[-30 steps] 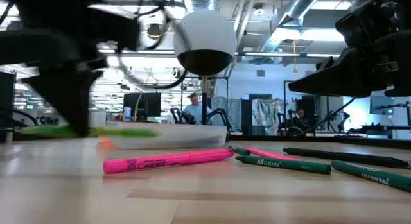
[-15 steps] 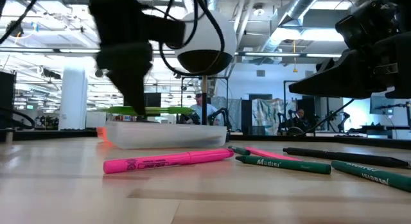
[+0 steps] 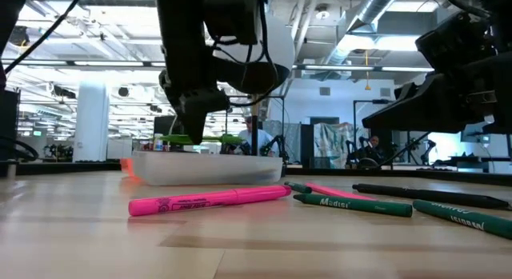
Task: Pick & place school supplies into a supply box
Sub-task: Put the green pen into the orange supply box
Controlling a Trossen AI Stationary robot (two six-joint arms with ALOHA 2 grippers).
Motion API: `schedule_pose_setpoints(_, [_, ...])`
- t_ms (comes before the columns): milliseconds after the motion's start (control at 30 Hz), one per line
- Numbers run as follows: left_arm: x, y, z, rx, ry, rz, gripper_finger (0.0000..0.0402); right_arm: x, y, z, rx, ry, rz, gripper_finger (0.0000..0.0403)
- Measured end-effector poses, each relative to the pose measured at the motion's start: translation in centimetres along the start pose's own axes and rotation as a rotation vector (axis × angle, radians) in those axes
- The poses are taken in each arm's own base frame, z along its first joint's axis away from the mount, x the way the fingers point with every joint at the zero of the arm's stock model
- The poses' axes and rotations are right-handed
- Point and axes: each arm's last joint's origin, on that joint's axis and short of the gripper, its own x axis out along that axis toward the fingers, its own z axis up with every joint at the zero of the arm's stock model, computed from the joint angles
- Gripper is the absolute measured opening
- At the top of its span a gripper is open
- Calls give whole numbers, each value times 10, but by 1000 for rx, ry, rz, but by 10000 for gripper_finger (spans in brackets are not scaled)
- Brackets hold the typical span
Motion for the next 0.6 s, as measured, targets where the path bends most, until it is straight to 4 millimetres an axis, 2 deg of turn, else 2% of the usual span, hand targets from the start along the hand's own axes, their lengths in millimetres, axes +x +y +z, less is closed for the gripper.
schedule_pose_setpoints(433, [2,10,-5,88,100,31,42,0,0,-2,11,15,-1,65])
schedule_pose_setpoints(600, [1,9,-6,93,93,36,72,0,0,-2,13,14,-1,65])
